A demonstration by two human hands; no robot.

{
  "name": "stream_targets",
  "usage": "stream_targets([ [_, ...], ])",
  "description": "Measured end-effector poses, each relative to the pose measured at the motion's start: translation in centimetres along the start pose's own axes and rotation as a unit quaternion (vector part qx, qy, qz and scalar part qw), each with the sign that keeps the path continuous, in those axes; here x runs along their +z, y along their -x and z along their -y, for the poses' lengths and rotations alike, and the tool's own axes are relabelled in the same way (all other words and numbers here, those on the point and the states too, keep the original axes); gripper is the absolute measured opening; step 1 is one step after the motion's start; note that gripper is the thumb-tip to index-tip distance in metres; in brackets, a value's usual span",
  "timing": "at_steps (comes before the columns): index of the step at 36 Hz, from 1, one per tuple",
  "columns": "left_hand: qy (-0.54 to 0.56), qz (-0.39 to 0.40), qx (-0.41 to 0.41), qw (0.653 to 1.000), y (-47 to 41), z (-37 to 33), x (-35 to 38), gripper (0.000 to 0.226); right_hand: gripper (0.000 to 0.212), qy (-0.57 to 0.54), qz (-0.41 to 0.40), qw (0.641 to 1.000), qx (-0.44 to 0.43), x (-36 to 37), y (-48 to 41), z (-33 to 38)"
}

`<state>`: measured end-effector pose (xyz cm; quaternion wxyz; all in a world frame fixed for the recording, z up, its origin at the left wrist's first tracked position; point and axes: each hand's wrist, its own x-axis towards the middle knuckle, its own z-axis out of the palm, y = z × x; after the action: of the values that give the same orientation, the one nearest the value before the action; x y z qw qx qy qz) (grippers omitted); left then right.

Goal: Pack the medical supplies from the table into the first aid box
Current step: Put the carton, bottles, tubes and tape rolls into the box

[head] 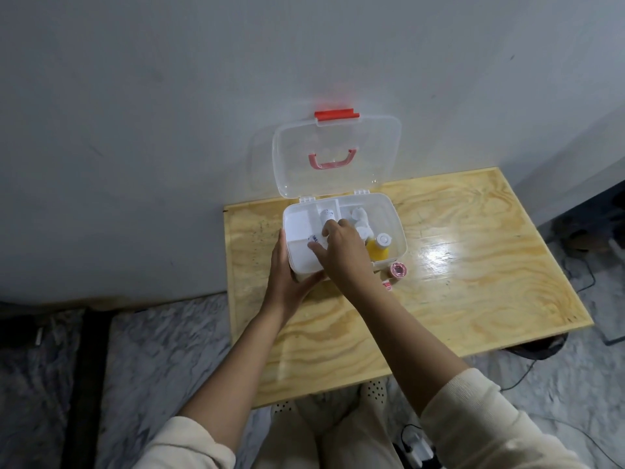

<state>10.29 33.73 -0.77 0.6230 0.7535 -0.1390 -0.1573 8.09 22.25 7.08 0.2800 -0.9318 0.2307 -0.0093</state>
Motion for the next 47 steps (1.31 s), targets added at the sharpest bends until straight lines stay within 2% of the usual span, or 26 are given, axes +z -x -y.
stream_targets([
  [9, -0.022, -0.004, 0.002, 1.000, -0.3, 0.5, 0.0, 0.102, 0.025, -0.037, 0.028, 0.998, -0.042, -0.7, 0.1, -0.6],
  [14, -0.011, 0.000, 0.003, 1.000, -0.3, 0.5, 0.0, 0.099, 0.032, -0.036, 0.066, 0.996, -0.043, -1.5, -0.3, -0.5],
  [21, 0.009, 0.010, -0.014, 1.000, -0.2, 0.8, -0.2, 0.100, 0.024, -0.058, 0.111, 0.992, -0.030, -1.3, -0.9, -0.7],
  [27, 0.004, 0.005, -0.032, 0.999, 0.0, 0.7, 0.0, 0.106, 0.028, -0.079, 0.084, 0.993, -0.032, -0.5, -1.2, -0.7],
  [33, -0.003, -0.004, -0.010, 1.000, 0.1, 0.2, -0.1, 0.096, 0.029, -0.090, 0.020, 0.994, -0.062, -0.9, -0.6, -1.3],
  [41, 0.005, 0.005, -0.023, 1.000, 0.6, -0.3, 0.0, 0.100, 0.030, 0.046, -0.017, 0.996, -0.073, -0.6, 1.0, -2.1],
  [47, 0.013, 0.015, -0.037, 0.999, 0.7, -0.4, 0.0, 0.108, 0.026, 0.065, -0.027, 0.993, -0.094, -0.2, 0.6, -2.1],
])
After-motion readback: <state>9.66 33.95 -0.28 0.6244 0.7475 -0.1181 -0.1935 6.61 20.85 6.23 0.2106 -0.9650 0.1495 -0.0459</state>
